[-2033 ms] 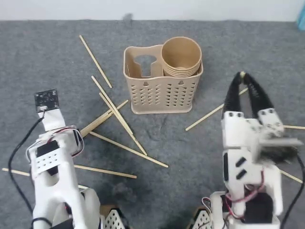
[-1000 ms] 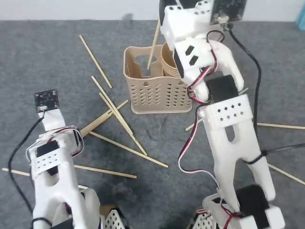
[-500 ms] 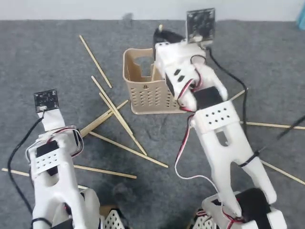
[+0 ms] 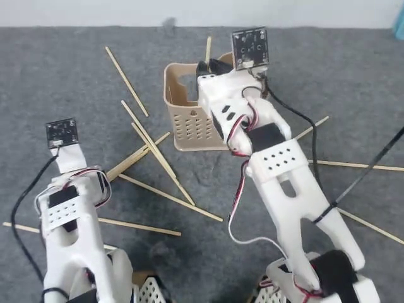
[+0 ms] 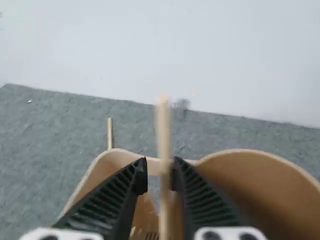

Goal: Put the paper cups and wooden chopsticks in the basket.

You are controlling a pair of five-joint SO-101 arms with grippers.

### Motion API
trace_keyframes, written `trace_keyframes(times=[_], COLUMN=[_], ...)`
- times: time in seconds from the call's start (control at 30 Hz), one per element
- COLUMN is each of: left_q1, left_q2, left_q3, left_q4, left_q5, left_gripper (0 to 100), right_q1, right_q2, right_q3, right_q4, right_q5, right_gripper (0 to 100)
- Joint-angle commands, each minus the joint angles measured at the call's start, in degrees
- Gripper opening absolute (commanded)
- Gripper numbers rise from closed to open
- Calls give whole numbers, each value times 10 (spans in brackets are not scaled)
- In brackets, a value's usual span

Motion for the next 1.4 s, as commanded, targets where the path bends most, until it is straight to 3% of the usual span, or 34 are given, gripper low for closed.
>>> trace_keyframes(times=[0.0,0.3,0.5,0.63,0.8,0.97,1.13,1.37], left_q1=[-2,-2,-3,-3,-2,-2,-2,-2], left_q2=[-19,-19,-19,-19,-19,-19,-19,-19], left_q3=[-6,-6,-5,-5,-5,-5,-5,-5], left_q4=[-17,-17,-17,-17,-17,-17,-17,-17], left_q5=[1,1,1,1,1,1,1,1], left_gripper=[162,162,162,162,162,162,162,162], right_q1=[-3,21,83,178,302,374,381,376], right_q2=[-70,-204,-282,-280,-216,-85,40,56], right_q3=[-7,-112,-206,-236,-236,-229,-146,53], right_q4=[2,120,377,543,675,781,766,554], right_q5=[-3,-4,-2,10,141,299,389,388], right_gripper=[210,176,141,141,140,140,140,140])
